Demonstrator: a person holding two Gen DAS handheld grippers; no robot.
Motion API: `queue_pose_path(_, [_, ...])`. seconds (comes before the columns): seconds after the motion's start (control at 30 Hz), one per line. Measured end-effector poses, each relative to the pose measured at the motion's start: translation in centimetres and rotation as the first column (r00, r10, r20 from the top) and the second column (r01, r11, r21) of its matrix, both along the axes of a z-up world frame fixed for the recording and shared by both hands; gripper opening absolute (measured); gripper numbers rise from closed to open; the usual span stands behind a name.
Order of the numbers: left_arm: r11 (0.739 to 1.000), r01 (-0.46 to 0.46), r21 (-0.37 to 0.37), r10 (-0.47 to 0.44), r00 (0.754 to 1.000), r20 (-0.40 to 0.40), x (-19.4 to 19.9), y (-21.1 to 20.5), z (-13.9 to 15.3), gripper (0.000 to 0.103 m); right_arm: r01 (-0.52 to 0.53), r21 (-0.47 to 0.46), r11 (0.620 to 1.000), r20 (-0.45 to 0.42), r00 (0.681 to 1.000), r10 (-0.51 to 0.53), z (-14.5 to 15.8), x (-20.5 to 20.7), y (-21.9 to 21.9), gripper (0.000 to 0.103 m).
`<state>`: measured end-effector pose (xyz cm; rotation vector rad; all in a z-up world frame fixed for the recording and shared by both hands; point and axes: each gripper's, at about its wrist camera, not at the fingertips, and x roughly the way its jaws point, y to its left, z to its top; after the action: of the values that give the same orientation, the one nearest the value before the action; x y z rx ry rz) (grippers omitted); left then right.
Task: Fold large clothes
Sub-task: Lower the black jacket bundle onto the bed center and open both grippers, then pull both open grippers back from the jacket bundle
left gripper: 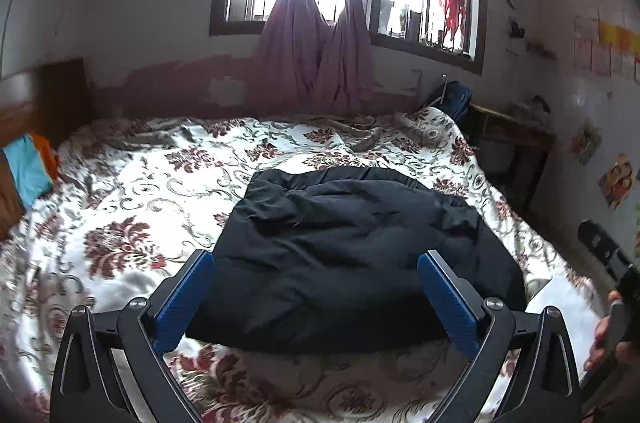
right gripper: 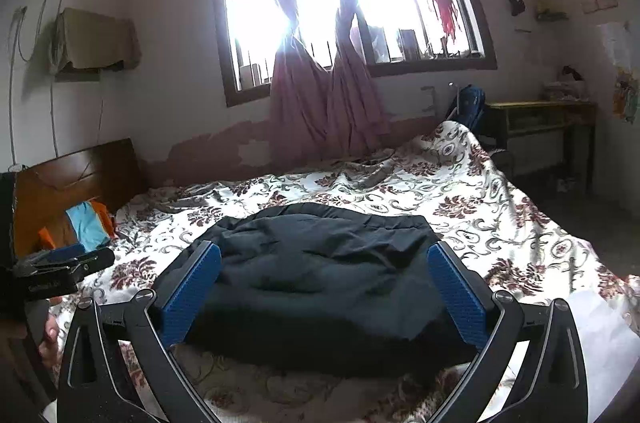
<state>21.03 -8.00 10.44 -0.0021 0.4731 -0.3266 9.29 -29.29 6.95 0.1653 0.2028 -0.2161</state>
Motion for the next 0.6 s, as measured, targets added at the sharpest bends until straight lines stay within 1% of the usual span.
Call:
queue_pose_path(0.07, [1.000, -0.016, 0.015, 0.016, 1.000, 0.011, -1.1, 0.1, -0.1, 0.102, 0.000, -0.022, 1.000, 0.009, 1.000, 0.000, -0.3, -1.1, 1.1, 0.102])
queue_pose_path(0.13, [0.999, -0.032, 0.014, 0.032, 0.999, 0.025, -2.5, 0.4, -0.2, 0.102, 0.005, -0.037, 0.999, 0.007, 1.000, -0.005, -0.5, -2.1, 2.1, 0.102])
queue_pose_path(0.3, [1.000, -0.030, 0.008, 0.030, 0.999, 0.041, -5.4, 1.0, -0.6, 0.102, 0.011, -0.080, 0.997, 0.025, 1.000, -0.009, -0.5, -4.9, 4.3, 0.102])
queue_pose_path(0.47, [0.999, 0.003, 0.038, -0.006, 0.996, 0.087, -8.2, 1.2, -1.2, 0.102, 0.026, -0.077, 0.997, 0.028, 0.999, -0.023, -1.0, -6.8, 5.1, 0.102])
queue_pose_path(0.6, [0.998, 0.002, 0.068, -0.009, 0.994, 0.109, -9.8, 1.5, -2.1, 0.102, 0.049, -0.074, 0.996, 0.013, 0.999, -0.048, -2.1, -8.0, 5.3, 0.102])
